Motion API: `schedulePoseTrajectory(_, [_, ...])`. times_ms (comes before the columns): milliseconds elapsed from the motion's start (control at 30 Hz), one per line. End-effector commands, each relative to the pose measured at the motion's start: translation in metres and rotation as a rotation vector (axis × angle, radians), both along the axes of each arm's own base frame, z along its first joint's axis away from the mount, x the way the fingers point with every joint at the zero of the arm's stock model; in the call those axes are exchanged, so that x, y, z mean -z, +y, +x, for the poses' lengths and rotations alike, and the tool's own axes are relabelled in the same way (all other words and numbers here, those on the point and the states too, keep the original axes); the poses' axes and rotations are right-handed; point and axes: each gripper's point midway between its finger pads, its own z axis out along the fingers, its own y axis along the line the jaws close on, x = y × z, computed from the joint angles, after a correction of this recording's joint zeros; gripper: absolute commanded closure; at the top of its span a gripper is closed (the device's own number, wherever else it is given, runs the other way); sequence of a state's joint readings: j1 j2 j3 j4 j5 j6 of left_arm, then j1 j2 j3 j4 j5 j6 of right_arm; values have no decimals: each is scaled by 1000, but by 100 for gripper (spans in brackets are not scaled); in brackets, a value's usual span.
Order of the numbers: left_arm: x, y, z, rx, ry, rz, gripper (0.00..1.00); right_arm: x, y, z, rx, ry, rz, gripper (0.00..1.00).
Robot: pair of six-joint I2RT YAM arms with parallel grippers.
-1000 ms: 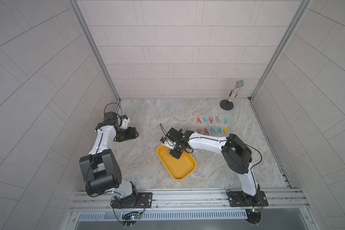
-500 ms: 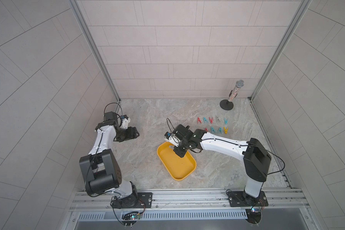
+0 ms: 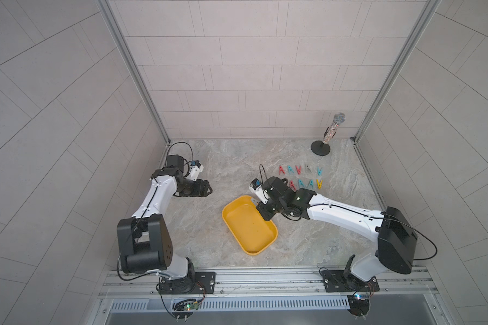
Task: Take the clothespins out of the storage box
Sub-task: Place the clothespin at the center of the board.
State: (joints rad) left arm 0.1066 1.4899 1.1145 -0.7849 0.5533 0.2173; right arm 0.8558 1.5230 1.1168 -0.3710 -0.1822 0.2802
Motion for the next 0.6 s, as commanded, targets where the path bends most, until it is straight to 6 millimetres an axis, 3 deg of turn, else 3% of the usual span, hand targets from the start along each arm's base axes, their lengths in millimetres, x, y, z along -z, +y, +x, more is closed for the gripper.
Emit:
schedulePoseTrajectory(0, [-11,-17,-7,93,-30,21,23,-8,-27,15,152,-6,45,100])
schedulePoseTrajectory(400, [-5,-18,-7,98,-12,35,23,4,-122,31,464,16,57,100])
schedulePoseTrajectory(567, [-2,-14,-6,84,-5,55,23,21,-176,33,636,91,28,100])
